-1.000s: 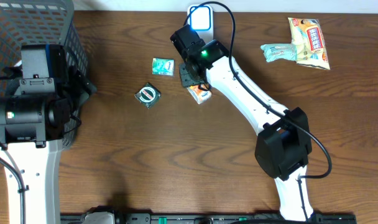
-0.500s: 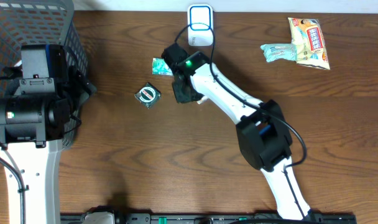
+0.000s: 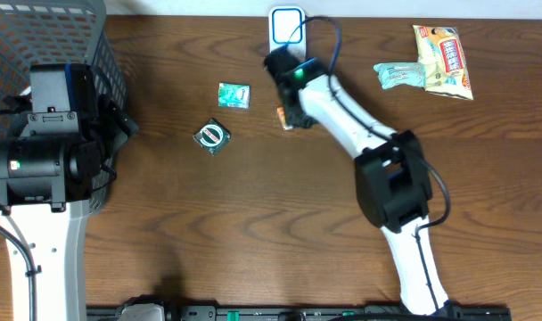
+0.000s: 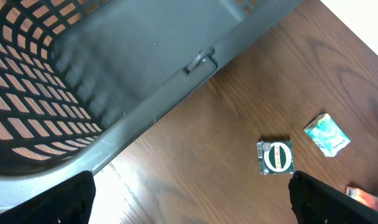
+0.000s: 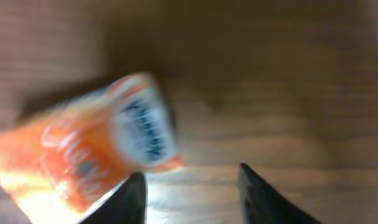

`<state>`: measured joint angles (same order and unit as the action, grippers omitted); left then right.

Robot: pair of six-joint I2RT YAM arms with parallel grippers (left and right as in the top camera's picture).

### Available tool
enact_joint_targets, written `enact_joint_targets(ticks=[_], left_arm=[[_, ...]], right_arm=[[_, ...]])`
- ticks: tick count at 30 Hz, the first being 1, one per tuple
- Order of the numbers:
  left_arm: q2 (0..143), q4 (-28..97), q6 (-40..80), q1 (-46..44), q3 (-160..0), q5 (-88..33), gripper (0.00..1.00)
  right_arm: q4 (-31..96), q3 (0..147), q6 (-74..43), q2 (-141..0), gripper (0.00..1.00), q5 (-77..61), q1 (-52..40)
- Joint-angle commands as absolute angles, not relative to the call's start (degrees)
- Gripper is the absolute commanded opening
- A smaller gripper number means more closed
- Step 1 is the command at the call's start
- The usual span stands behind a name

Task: Scan the item barcode

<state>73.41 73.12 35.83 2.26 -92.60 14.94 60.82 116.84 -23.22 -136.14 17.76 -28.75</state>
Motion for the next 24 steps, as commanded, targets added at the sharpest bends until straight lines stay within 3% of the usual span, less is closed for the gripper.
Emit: enact_joint_targets(ticks=[1,8,12,17,24], left_arm=[[73.4,73.3,36.1,2.7,-92.9,15.5,0.97],[73.4,73.3,36.1,2.7,-92.9,15.5,0.98],[73.4,73.3,36.1,2.7,-92.9,15.5,0.98],[73.4,73.3,36.1,2.7,-92.9,15.5,0.98],[73.4,73.3,36.1,2.7,-92.9,15.5,0.98]], right_arm=[[61.0,121.8,-23.3,-136.0,0.48,11.4,-25.9],[64.3,122.2,-23.2,-136.0,0.53,-16.9,-23.1],[63.9,120.6,-25.2,-136.0,0.43,-14.3,-23.3],[60.4,116.7,-35.7,-136.0,0.47,-12.7,-22.3],[53.9,112.4,-37.9,-136.0,0.49,-17.5,-20.8]])
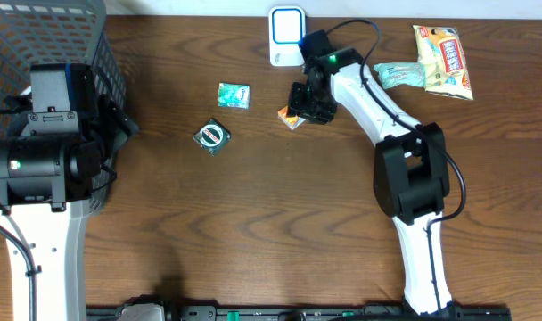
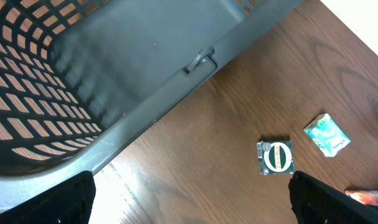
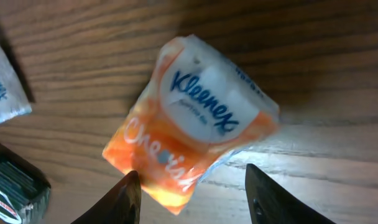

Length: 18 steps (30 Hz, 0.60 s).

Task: Scan the item barcode

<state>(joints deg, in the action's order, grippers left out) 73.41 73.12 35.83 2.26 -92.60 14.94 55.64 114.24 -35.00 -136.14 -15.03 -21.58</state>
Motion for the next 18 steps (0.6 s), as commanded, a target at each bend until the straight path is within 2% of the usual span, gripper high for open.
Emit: enact_joint_targets(ticks=[1,5,7,10,14,15,18], left_arm=[[73.4,73.3,36.1,2.7,-92.9,15.5,0.98],[73.4,73.3,36.1,2.7,-92.9,15.5,0.98],[73.4,73.3,36.1,2.7,-92.9,15.5,0.98],[73.4,73.3,36.1,2.7,-92.9,15.5,0.98],[73.4,73.3,36.1,2.7,-92.9,15.5,0.98],[73.4,73.3,36.1,2.7,-92.9,15.5,0.98],[73.4,73.3,36.1,2.7,-92.9,15.5,0.98]], right_arm=[[52.9,111.7,-38.2,-136.0,0.49,-17.6,-20.6],[48.6,108.7,-39.2,-136.0,0.49,-20.6,-19.3],[45.8,106.7,-39.2,-136.0,0.45,-23.0,-18.3],[43.2,103.8,-39.2,-136.0,0.3,-24.6,-17.5],[44.5,102.3,-36.8,-136.0,0.17,-25.5,-17.3],[45.2,102.3,-35.9,-135.9,0.09,-26.4,-17.3],[46.2,102.4,-35.5,-135.3,0.01,-30.5,-16.7]])
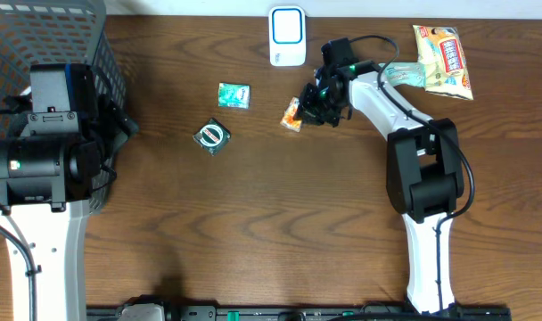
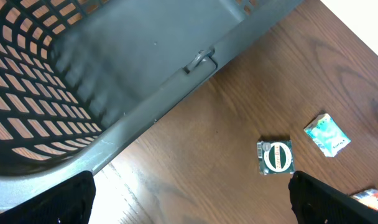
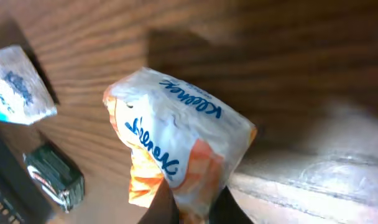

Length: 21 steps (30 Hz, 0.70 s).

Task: Scan the item barcode

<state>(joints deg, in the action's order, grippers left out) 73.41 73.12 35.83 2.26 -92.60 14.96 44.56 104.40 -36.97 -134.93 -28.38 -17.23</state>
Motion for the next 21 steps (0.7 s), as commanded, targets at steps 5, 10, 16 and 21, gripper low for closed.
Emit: enact_joint_targets(ticks=[5,10,16,21], left_arm=[[73.4,73.3,36.1,2.7,-92.9,15.5,0.98],[73.4,73.3,36.1,2.7,-92.9,15.5,0.98],[73.4,73.3,36.1,2.7,-92.9,15.5,0.98],[73.4,73.3,36.1,2.7,-92.9,15.5,0.98]], right_arm=[[46.9,102.4,-33.0,-134.3,0.01,-38.1,-14.3],[47.4,102.4,-14.6,-133.7,0.01,-53.4,-12.0],[47.2,102.4,2.5,-133.7,0.01,-77.2,-11.3],[46.9,102.4,10.3,-133.7,0.01,-89.6,-11.3]])
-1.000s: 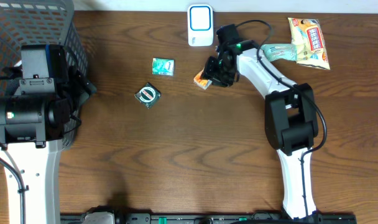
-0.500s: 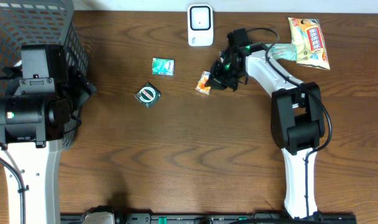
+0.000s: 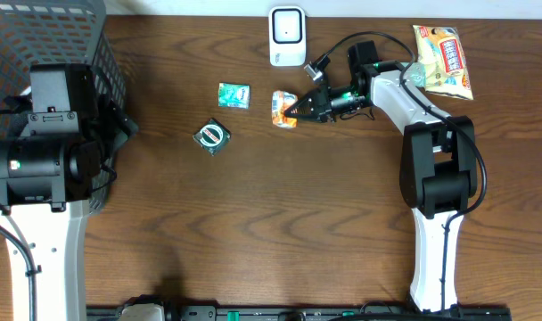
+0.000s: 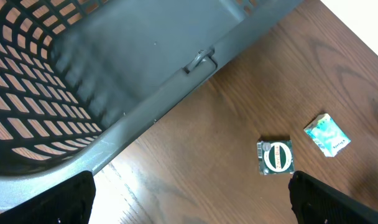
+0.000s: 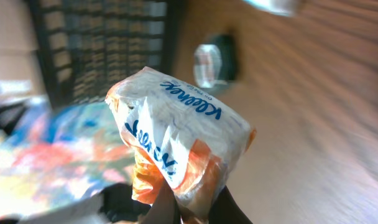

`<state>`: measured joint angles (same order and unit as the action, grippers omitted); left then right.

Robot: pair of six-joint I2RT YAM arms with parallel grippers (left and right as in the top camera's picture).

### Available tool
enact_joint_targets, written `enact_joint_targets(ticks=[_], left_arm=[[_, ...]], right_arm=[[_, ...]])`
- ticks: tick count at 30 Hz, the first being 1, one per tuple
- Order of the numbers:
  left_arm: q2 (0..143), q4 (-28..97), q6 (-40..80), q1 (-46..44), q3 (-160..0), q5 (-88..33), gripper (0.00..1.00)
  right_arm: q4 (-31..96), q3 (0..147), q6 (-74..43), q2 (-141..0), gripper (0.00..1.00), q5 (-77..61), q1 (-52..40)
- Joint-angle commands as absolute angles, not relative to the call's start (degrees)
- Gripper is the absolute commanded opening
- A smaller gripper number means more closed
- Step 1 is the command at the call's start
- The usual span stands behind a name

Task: Scan the item barcode

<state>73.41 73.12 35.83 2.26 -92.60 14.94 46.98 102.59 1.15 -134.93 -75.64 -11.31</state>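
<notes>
An orange and white Kleenex tissue pack (image 3: 284,108) is pinched in my right gripper (image 3: 299,107), which is shut on it and points left, level with the table. In the right wrist view the pack (image 5: 176,134) fills the middle, my gripper (image 5: 195,208) clamping its lower end. The white barcode scanner (image 3: 287,36) stands at the table's back edge, just behind the pack. My left gripper (image 4: 192,199) hangs open beside the basket with nothing between its fingers.
A grey mesh basket (image 3: 39,36) takes up the far left. A green round-labelled packet (image 3: 211,135) and a teal packet (image 3: 234,95) lie left of the tissue pack. Snack bags (image 3: 442,58) lie at the back right.
My right wrist has turned to point left, and the held tissue pack has shifted slightly left and back. The wrist camera now looks across the table toward the basket. The left arm is unchanged.
My right gripper was open low over the tissue pack near the scanner, then still open above it a little to the right. Then it was shut on the pack at the table. Now it holds the pack turned sideways in front of the scanner.
</notes>
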Motion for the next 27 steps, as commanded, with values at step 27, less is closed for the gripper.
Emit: enact_joint_targets(ticks=[27], left_arm=[[73.4,73.3,36.1,2.7,-92.9,15.5,0.98]], right_arm=[[38.0,103.4,-0.1,-132.4,0.01,-89.5,-9.9]])
